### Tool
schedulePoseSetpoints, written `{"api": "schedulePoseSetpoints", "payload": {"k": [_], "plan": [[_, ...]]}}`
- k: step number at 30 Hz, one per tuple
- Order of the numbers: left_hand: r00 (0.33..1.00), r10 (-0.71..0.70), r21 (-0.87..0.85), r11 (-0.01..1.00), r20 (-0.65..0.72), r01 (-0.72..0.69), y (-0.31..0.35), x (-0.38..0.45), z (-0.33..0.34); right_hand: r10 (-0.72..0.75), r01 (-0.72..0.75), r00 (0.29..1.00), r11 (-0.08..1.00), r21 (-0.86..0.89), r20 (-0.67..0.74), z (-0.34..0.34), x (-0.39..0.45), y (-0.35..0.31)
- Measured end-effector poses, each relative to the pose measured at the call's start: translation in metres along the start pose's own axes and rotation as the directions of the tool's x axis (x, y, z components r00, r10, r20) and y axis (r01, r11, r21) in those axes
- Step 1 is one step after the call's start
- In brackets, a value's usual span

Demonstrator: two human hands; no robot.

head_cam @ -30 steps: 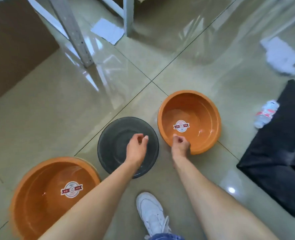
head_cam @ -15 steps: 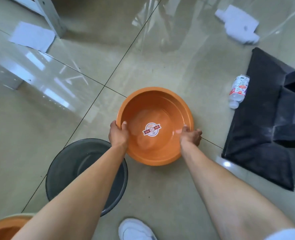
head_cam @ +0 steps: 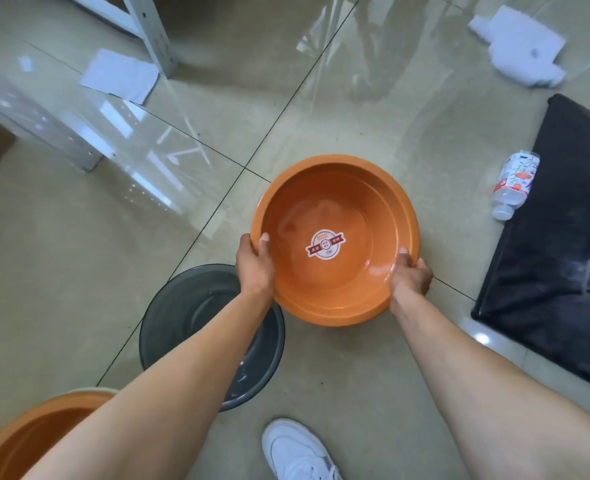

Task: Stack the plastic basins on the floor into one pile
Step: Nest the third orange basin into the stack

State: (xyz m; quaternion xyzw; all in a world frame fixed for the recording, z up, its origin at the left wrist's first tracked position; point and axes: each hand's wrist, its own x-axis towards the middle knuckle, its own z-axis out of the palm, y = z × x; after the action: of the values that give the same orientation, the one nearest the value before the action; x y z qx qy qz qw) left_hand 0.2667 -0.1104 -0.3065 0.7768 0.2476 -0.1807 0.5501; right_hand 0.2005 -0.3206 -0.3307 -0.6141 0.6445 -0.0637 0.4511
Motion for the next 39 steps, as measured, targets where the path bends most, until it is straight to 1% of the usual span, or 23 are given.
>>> {"api": "schedulePoseSetpoints", "payload": {"k": [2, 5, 9, 11, 13, 16, 19, 21, 23, 27, 29, 32, 34, 36, 39], "plan": [[0.999, 0.012, -0.047, 0.999, -0.039, -0.013, 0.002, -0.011, -0.019, -0.069, 0.069, 0.998, 0.998, -0.014, 0.015, -0.002, -0.018, -0.01], [0.993, 0.008, -0.101, 0.995, -0.115, -0.02, 0.005, -0.029, -0.048, -0.123, 0.123, 0.992, 0.992, -0.003, 0.026, -0.006, -0.053, -0.026], [0.976, -0.058, -0.19, 0.982, -0.21, 0.018, 0.011, -0.057, -0.091, -0.176, 0.178, 0.983, 0.983, -0.039, 0.041, -0.005, -0.109, -0.046], [0.957, -0.104, -0.227, 0.973, -0.272, 0.041, 0.007, -0.07, -0.118, -0.205, 0.209, 0.976, 0.977, -0.041, 0.075, -0.001, -0.138, -0.052], [0.934, -0.15, -0.262, 0.963, -0.325, 0.064, -0.003, -0.082, -0.148, -0.243, 0.253, 0.96, 0.966, -0.058, 0.14, 0.007, -0.168, -0.053], [0.902, -0.218, -0.332, 0.939, -0.371, 0.09, -0.018, -0.104, -0.192, -0.29, 0.316, 0.931, 0.944, -0.095, 0.222, 0.018, -0.217, -0.05], [0.84, -0.278, -0.371, 0.923, -0.466, 0.1, -0.041, -0.127, -0.238, -0.299, 0.353, 0.901, 0.926, -0.132, 0.313, 0.029, -0.265, -0.032], [0.779, -0.318, -0.404, 0.91, -0.54, 0.092, -0.061, -0.146, -0.269, -0.311, 0.386, 0.87, 0.912, -0.138, 0.382, 0.034, -0.298, -0.016], [0.717, -0.369, -0.423, 0.899, -0.591, 0.113, -0.083, -0.167, -0.297, -0.332, 0.447, 0.827, 0.878, -0.172, 0.455, 0.04, -0.328, 0.005], [0.578, -0.46, -0.447, 0.877, -0.675, 0.175, -0.137, -0.205, -0.341, -0.283, 0.482, 0.747, 0.853, -0.198, 0.602, 0.046, -0.382, 0.05], [0.527, -0.497, -0.47, 0.86, -0.689, 0.198, -0.159, -0.221, -0.354, -0.264, 0.509, 0.71, 0.834, -0.215, 0.653, 0.047, -0.4, 0.07], [0.478, -0.551, -0.53, 0.826, -0.684, 0.192, -0.191, -0.241, -0.367, -0.256, 0.585, 0.654, 0.767, -0.263, 0.712, 0.05, -0.418, 0.099], [0.455, -0.584, -0.558, 0.804, -0.673, 0.206, -0.209, -0.25, -0.37, -0.242, 0.633, 0.631, 0.711, -0.308, 0.737, 0.051, -0.423, 0.114], [0.45, -0.605, -0.582, 0.786, -0.657, 0.208, -0.227, -0.254, -0.371, -0.242, 0.665, 0.621, 0.667, -0.337, 0.745, 0.052, -0.426, 0.128], [0.455, -0.628, -0.613, 0.763, -0.631, 0.204, -0.251, -0.251, -0.366, -0.285, 0.7, 0.616, 0.625, -0.345, 0.734, 0.057, -0.427, 0.146]]}}
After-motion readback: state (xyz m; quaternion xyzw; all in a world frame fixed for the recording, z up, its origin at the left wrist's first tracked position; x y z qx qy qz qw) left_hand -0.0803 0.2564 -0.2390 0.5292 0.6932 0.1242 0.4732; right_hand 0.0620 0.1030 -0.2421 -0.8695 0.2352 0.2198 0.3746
